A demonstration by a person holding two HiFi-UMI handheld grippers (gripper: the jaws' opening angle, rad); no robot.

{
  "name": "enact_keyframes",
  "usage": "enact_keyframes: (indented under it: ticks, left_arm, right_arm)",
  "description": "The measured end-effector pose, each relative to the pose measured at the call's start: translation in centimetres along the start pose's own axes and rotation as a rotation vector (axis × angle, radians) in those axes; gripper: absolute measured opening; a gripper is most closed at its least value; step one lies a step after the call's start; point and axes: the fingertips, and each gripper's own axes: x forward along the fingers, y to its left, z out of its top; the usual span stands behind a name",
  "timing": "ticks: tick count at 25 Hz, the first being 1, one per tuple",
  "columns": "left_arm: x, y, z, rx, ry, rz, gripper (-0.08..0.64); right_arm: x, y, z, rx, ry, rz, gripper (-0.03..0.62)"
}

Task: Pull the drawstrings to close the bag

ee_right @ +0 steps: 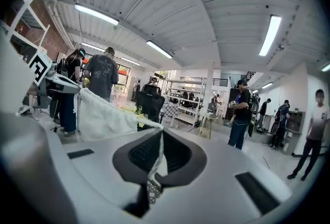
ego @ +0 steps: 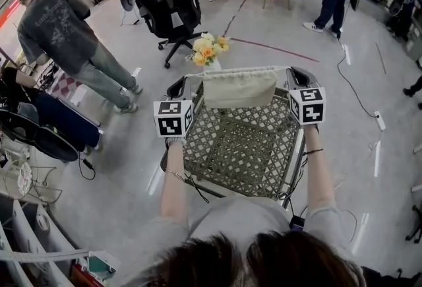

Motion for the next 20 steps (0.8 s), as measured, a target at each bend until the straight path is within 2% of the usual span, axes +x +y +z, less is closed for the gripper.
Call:
enact_keyframes:
  ticks: [12, 20]
  left_arm:
    - [-0.8, 0.2, 0.9, -0.031, -0.052, 0.028, 0.026]
    - [-1.4, 0.3, 1.4, -0.098, -0.093, 0.051, 0.026]
  right_arm:
    - [-0.8, -0.7, 0.6, 0.082, -0.054, -0.048, 0.021]
    - [-1.5, -1.1, 0.8, 0.139, -0.084, -0.086, 0.021]
